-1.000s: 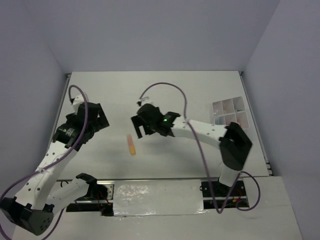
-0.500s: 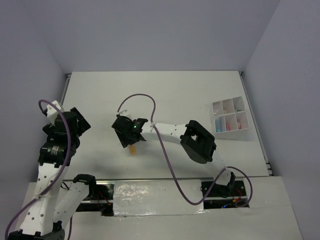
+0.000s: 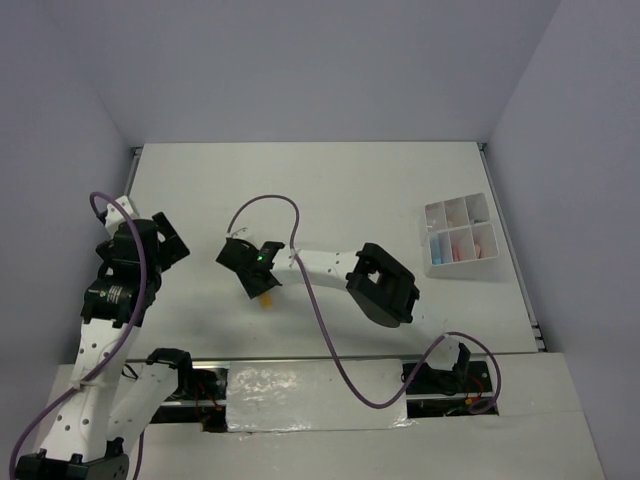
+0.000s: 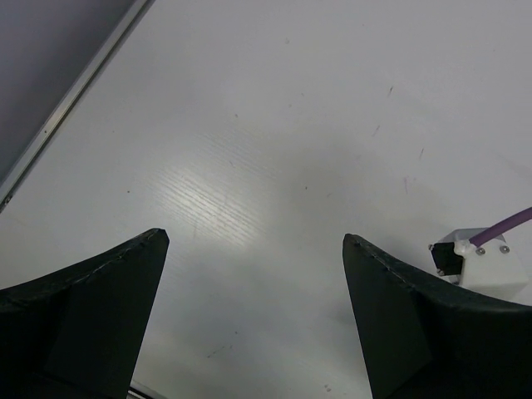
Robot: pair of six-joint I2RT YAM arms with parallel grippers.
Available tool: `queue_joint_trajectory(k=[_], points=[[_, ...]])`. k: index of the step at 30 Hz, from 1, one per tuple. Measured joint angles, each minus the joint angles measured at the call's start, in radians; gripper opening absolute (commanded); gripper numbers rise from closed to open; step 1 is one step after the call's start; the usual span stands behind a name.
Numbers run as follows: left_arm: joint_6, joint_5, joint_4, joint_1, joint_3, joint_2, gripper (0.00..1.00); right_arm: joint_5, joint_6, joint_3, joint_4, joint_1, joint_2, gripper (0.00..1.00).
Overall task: Sort the stationery into containers
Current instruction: Pick up the pen from the center of the board, then place the pen in the storage box.
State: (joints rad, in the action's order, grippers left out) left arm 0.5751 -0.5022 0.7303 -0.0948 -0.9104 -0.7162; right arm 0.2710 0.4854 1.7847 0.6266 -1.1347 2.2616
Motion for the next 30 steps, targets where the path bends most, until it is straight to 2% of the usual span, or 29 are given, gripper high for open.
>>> queue_joint_trajectory(k=[2,3,4,9,14,19,24,27,30], points=[[-0.002,0.011,-0.002,0.000,0.000,0.000,0.99,0.000,-0.004,0.002,-0.001,0.000,0.001,0.32],[-0.004,0.015,-0.003,0.000,0.000,0.000,0.99,0.000,-0.008,0.001,-0.003,0.000,0.001,0.21],[-0.004,0.020,-0.005,0.000,0.000,0.000,0.99,0.000,-0.010,-0.002,-0.006,0.000,0.000,0.00],[-0.023,0.041,-0.010,0.000,0.001,0.000,0.99,-0.018,-0.055,-0.093,-0.095,0.008,-0.052,0.00],[-0.027,0.060,-0.021,0.000,0.001,0.003,0.99,-0.023,-0.100,-0.360,-0.222,0.064,-0.261,0.00],[-0.030,0.074,-0.029,0.000,0.001,0.009,0.99,0.051,-0.112,-0.689,-0.287,0.290,-0.703,0.00],[-0.045,0.096,-0.040,0.000,0.005,0.019,0.99,0.226,-0.108,-0.883,-0.284,0.564,-1.112,0.00],[-0.050,0.107,-0.043,-0.001,0.008,0.020,0.99,0.305,-0.113,-0.949,-0.268,0.700,-1.226,0.00],[-0.052,0.116,-0.044,-0.002,0.008,0.018,0.99,0.344,-0.128,-0.967,-0.263,0.802,-1.234,0.00]])
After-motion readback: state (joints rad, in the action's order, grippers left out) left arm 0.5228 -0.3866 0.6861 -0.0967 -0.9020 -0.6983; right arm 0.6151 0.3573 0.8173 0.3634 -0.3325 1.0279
